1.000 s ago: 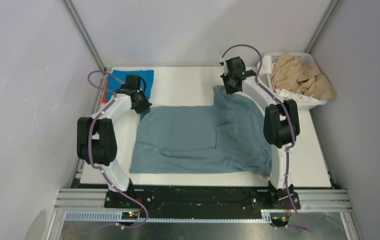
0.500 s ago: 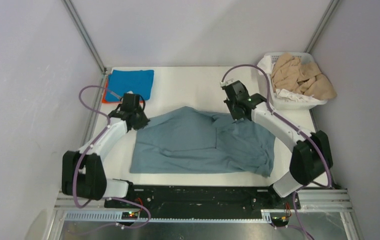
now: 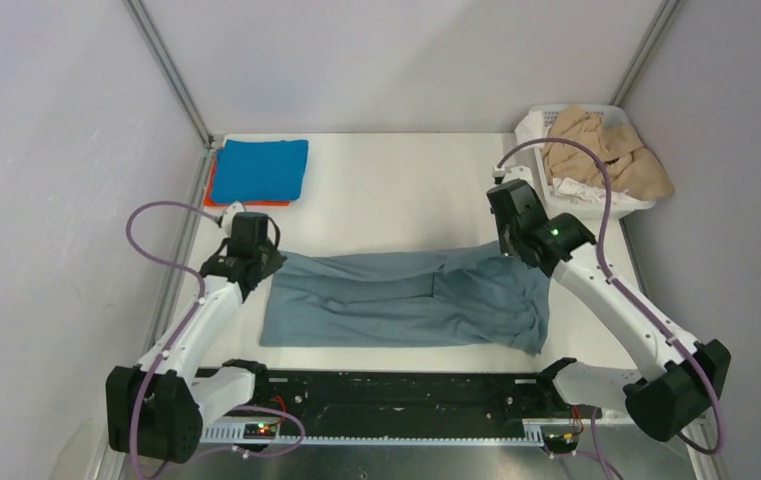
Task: Fold and stack the t-shirts
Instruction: Fold the other side of the tshirt into a rectangle, then rotate the tshirt 90 degrees
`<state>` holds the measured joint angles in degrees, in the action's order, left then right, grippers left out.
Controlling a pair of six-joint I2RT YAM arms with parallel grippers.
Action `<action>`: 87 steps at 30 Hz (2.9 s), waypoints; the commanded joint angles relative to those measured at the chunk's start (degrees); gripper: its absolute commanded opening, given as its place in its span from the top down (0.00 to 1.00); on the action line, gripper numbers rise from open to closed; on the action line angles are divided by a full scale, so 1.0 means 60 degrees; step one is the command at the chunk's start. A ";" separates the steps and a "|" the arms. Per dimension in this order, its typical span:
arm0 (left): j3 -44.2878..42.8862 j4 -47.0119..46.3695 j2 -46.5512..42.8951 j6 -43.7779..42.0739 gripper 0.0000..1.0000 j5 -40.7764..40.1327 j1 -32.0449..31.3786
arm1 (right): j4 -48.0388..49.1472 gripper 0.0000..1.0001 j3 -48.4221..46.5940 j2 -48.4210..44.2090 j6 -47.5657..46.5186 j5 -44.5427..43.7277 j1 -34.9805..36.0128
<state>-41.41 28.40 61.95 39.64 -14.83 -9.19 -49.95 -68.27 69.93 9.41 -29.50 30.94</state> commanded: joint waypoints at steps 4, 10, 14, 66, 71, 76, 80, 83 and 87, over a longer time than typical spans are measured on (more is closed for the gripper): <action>0.0498 -0.0162 -0.0465 0.0471 1.00 -0.0698 0.0527 | -0.0434 1.00 0.0625 -0.0620 0.0659 0.0098 -0.0385; 0.0468 -0.0167 -0.0344 0.0269 1.00 -0.0307 0.0680 | -0.0378 1.00 0.1015 -0.0605 0.0795 0.0167 -0.0699; 0.0516 -0.0178 -0.0110 0.0114 1.00 0.0078 0.0682 | -0.0382 1.00 0.1246 -0.0595 0.0966 0.0296 -0.0661; 0.0727 0.0812 0.3083 0.0752 0.00 0.1159 -0.1419 | 0.6077 0.01 0.4668 0.2819 0.5212 0.6523 -0.3669; 0.0691 0.0790 0.3426 0.1416 0.00 0.1721 -0.2543 | 0.6233 0.00 0.2584 0.4699 0.5026 0.7067 -0.3666; 0.0359 0.0479 0.3028 0.2421 0.00 0.1784 -0.3756 | 0.4776 0.01 -0.1347 0.7540 0.4547 0.7620 -0.3968; 0.0457 0.0190 0.2724 0.3803 0.00 0.1459 -0.4568 | 0.3403 0.01 -0.4603 0.9592 0.4256 0.7859 -0.3627; 0.1087 -0.0497 0.2770 0.4580 0.00 0.1599 -0.4912 | 0.2162 0.00 -0.8560 1.1895 0.4026 0.8321 -0.3315; 0.1578 -0.1500 0.2511 0.6066 0.00 0.1603 -0.5990 | -0.0246 0.01 -1.3457 1.4529 0.4107 0.8832 -0.2991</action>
<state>-37.04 25.06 76.18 62.94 -9.56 -38.68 -36.56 -131.46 146.21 35.40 19.84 10.39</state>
